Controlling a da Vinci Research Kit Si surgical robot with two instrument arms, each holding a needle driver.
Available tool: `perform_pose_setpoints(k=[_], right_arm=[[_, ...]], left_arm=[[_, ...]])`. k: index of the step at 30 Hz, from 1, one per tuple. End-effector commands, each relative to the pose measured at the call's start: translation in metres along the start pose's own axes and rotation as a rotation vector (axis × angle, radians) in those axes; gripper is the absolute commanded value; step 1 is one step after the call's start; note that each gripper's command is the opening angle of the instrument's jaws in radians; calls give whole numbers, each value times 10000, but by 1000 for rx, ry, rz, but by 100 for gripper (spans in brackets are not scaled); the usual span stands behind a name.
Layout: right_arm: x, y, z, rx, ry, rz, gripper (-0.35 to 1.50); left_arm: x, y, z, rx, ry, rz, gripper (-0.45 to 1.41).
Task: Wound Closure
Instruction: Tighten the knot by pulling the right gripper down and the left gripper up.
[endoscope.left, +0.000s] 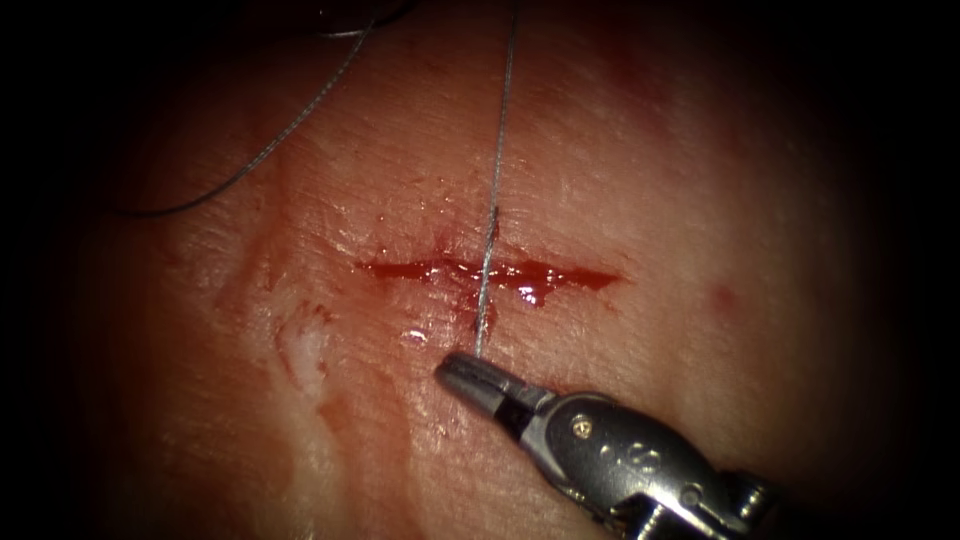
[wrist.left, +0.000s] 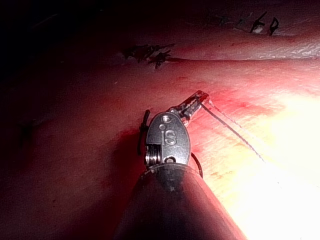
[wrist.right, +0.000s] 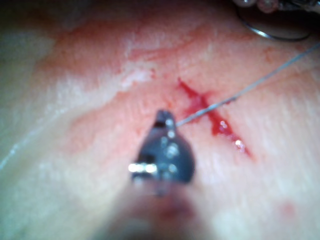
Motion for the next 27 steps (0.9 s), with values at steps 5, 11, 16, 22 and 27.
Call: perform_pose_setpoints(k=[5, 11, 16, 22, 27], right_arm=[[-4, -2, 9, 3, -5, -7, -35], [-9, -9, 8, 10, -18, -14, -35], [-15, -13, 8, 13, -24, -20, -35], [-17, -15, 10, 19, -36, -27, -35], [-24, -24, 13, 64, -54, -30, -35]], left_arm=[[-7, -19, 6, 16, -7, 8, -45], [-18, -30, 9, 28, -14, 16, -45], [-34, -33, 11, 33, -16, 32, -45], [-46, -30, 11, 36, -17, 33, -45], [-45, -37, 11, 40, -19, 29, -45]])
